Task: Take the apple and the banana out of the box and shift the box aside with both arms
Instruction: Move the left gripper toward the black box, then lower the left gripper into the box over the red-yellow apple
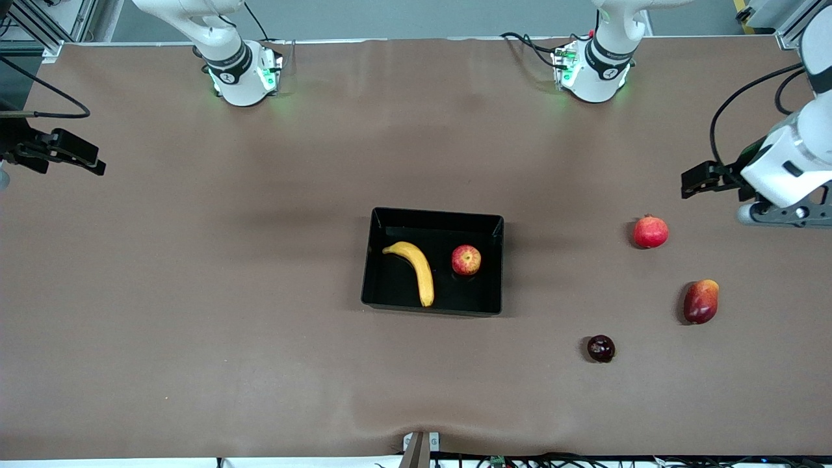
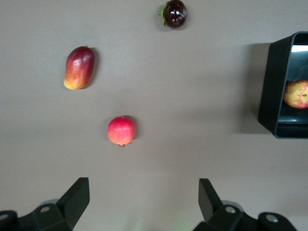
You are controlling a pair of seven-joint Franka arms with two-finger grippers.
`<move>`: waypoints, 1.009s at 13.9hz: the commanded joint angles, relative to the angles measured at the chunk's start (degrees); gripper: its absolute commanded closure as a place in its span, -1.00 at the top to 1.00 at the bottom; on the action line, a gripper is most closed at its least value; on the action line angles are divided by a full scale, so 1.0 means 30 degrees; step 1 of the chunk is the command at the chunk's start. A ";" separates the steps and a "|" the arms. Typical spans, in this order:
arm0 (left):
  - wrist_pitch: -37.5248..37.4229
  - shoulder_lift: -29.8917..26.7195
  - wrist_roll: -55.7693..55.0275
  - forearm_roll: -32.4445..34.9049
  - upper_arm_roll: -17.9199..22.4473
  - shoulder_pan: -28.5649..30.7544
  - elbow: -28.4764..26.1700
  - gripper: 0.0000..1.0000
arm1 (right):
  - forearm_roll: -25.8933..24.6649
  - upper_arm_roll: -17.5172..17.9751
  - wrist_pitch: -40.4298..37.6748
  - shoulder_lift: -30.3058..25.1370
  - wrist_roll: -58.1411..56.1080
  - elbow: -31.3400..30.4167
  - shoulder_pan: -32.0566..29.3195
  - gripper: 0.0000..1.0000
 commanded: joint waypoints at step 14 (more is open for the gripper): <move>0.4805 0.5899 -1.0257 -0.0181 0.0025 -0.5229 0.1717 1.00 | 0.0008 0.0174 -0.0121 0.0030 -0.0113 0.0185 -0.0210 1.00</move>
